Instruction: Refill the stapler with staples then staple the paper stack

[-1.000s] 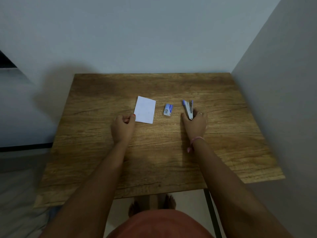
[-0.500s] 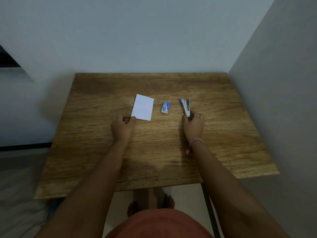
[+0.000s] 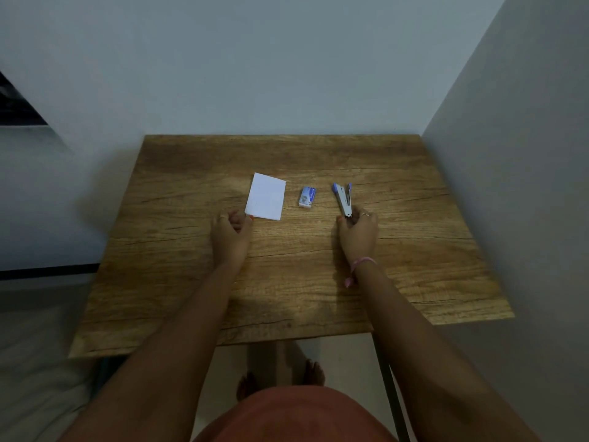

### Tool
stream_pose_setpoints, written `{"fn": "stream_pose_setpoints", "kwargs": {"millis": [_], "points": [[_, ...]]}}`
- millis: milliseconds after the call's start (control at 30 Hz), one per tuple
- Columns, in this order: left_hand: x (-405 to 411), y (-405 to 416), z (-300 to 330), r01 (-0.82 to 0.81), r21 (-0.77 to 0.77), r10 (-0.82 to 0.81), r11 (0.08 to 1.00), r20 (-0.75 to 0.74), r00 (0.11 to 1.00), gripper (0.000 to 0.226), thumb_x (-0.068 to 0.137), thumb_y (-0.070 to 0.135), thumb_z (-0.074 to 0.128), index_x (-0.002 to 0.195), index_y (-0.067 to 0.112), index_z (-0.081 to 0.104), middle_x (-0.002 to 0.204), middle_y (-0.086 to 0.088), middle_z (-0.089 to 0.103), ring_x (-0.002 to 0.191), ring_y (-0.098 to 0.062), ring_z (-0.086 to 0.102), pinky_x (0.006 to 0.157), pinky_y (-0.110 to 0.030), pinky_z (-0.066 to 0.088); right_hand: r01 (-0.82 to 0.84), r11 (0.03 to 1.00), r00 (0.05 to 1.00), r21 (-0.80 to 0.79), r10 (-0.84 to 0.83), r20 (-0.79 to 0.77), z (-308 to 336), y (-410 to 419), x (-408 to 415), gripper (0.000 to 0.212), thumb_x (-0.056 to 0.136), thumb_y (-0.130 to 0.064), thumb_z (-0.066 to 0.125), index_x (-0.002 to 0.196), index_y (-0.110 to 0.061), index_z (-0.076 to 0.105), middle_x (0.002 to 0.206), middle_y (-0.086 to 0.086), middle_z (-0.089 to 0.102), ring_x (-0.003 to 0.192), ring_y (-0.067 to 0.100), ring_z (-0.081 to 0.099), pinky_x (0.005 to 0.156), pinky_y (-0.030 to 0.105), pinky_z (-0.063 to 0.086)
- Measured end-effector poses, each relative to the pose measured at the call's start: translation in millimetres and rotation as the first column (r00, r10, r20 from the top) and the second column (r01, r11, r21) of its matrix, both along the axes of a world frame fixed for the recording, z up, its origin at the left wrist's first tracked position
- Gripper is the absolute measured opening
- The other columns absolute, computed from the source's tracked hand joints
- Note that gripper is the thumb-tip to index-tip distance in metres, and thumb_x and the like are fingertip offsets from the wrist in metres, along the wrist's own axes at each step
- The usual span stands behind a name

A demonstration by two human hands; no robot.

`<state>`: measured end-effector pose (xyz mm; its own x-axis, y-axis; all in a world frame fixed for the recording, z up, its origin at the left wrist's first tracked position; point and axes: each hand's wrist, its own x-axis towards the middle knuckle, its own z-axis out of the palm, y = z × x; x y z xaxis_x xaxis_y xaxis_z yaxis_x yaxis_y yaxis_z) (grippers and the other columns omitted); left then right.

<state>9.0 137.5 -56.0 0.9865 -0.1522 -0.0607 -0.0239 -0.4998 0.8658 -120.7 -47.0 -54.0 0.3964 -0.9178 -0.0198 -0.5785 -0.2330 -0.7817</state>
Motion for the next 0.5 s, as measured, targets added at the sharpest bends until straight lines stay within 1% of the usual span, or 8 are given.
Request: {"fn": "stream_pose_setpoints", "kwargs": {"millis": [133,233,300,367,433,500], "points": [[-6.2,2.7,-2.3,0.040,-0.063,-0.036,0.997,0.055,0.998,0.030,0.092,0.024,0.062,0.118,0.010,0.057,0.107,0.001,0.051,0.086,-0.010,0.056,0.063,-0.010,0.040,0.009,1.000,1.000,0.005,-0.009,-0.020,-0.5,0.8,-1.4,0.050,0.087,-0.020,0.065,0.133,-0.009,0.050,0.128,0.011,0.047,0.117,0.024,0.050,0.103,0.039,0.042],[-8.2,2.6,0.2,0.043,-0.091,-0.036,0.995,0.076,0.996,0.028,0.093,0.022,0.060,0.118,0.011,0.057,0.100,0.006,0.051,0.083,-0.007,0.055,0.066,-0.013,0.046,0.004,1.000,1.000,0.007,-0.003,-0.025,1.7,1.5,-1.8,0.053,0.086,-0.021,0.066,0.134,-0.008,0.048,0.129,0.011,0.047,0.118,0.024,0.050,0.103,0.038,0.043],[-9.6,1.0,2.2,0.047,-0.094,-0.039,0.994,0.091,0.995,0.027,0.093,0.023,0.059,0.118,0.012,0.057,0.102,0.005,0.051,0.083,-0.006,0.054,0.067,-0.014,0.046,0.009,1.000,1.000,0.004,-0.009,-0.029,3.3,0.7,-1.4,0.054,0.085,-0.020,0.067,0.133,-0.007,0.049,0.128,0.012,0.047,0.117,0.026,0.051,0.101,0.039,0.044],[-10.2,-1.1,4.1,0.064,-0.082,-0.055,0.995,0.111,0.992,0.026,0.094,0.025,0.058,0.117,0.012,0.058,0.110,0.000,0.052,0.086,-0.009,0.056,0.067,-0.015,0.045,0.011,1.000,0.999,0.004,-0.010,-0.040,5.7,-0.3,-1.1,0.055,0.083,-0.020,0.068,0.133,-0.006,0.048,0.128,0.013,0.048,0.117,0.027,0.051,0.100,0.038,0.044],[-8.8,-5.3,10.2,0.082,-0.052,-0.073,0.995,0.147,0.986,0.026,0.094,0.025,0.058,0.116,0.012,0.059,0.117,-0.005,0.054,0.091,-0.013,0.057,0.070,-0.021,0.049,0.012,1.000,0.998,-0.018,-0.013,-0.057,9.6,-0.8,0.9,0.056,0.083,-0.021,0.066,0.133,-0.004,0.047,0.130,0.014,0.047,0.119,0.028,0.049,0.100,0.035,0.041],[-5.0,-10.3,19.4,0.105,-0.048,-0.093,0.993,0.214,0.972,0.027,0.094,0.024,0.058,0.117,0.011,0.060,0.121,-0.010,0.054,0.096,-0.018,0.058,0.076,-0.031,0.054,0.012,0.998,0.998,-0.054,-0.016,-0.060,16.2,-2.2,3.4,0.053,0.085,-0.024,0.064,0.131,-0.001,0.048,0.132,0.015,0.046,0.119,0.029,0.049,0.099,0.036,0.042]]}}
